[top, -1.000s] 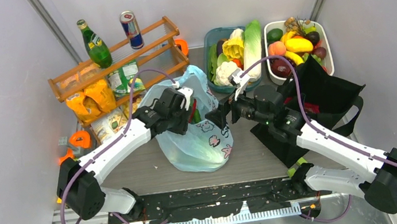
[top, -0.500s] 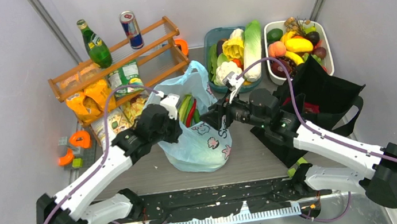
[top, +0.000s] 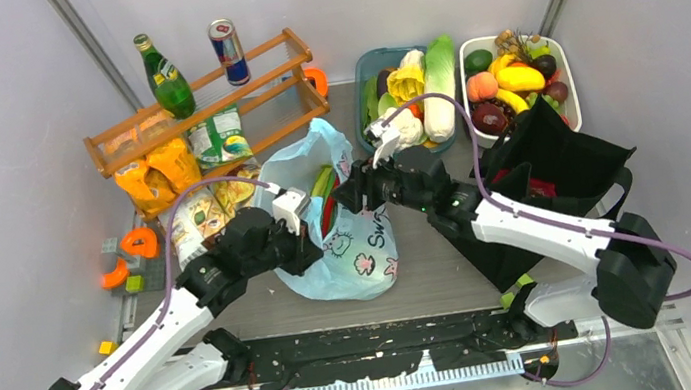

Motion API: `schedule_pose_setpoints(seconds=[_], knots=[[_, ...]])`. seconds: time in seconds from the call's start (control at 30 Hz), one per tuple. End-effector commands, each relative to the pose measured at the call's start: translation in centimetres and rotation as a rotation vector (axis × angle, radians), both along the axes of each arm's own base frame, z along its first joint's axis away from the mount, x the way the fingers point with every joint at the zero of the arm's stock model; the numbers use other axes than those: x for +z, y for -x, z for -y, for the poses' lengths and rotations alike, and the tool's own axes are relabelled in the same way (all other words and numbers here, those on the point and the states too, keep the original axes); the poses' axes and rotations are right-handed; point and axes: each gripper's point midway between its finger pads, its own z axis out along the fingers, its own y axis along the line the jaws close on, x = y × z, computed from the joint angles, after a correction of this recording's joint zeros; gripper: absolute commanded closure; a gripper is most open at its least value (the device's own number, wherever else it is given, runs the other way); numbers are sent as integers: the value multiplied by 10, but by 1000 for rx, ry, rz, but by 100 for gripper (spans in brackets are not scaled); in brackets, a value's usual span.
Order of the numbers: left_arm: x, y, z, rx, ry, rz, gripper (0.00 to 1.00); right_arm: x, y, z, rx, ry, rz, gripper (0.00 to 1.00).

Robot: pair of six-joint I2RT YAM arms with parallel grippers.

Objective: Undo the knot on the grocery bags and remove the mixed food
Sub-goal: Untie the takeout bag at the center of the board, then pick up the fake vegetable from the takeout bag.

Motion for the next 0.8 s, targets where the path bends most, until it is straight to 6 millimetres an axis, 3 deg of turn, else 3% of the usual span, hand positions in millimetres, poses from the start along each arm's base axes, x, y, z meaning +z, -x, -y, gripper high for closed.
schedule_pose_setpoints(seconds=[0.0,0.17,0.27,0.5,0.6,0.67,0.77], knots=[[14,18,6,-71,60,-18,100,18,-23,-8,-87,-2,37,43],[-2,23,5,-36,58,-103,100,23,-26,-16,-100,13,74,42],[-1,24,11,-45,95,-116,100,22,-29,-13,-144,63,102,40],[34,21,10,-46,187,20,100,-21,-40,9,-297,202,58,34],[35,21,5,-31,200,46,100,-33,-46,24,-388,249,58,35],[30,25,5,-43,207,40,100,-41,-49,31,-428,275,57,43],[32,35,9,-90,231,20,96,-45,-53,42,-480,309,64,76]])
